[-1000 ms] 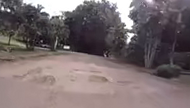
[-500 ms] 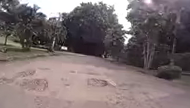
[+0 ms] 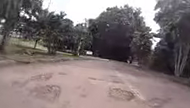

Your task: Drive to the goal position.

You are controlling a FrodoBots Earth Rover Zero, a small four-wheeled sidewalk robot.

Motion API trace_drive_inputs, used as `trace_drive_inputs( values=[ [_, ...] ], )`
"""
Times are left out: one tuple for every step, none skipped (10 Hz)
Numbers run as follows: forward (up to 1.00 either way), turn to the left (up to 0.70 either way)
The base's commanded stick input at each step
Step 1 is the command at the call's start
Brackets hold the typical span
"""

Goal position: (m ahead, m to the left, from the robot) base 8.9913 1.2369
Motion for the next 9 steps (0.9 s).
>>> trace_drive_inputs(
  values=[
    [0.7, 0.0],
    [0.7, 0.0],
    [0.7, 0.0],
    [0.7, 0.0],
    [0.7, 0.0],
    [0.7, 0.0],
    [0.7, 0.0],
    [0.7, 0.0],
    [0.7, 0.0]
  ],
)
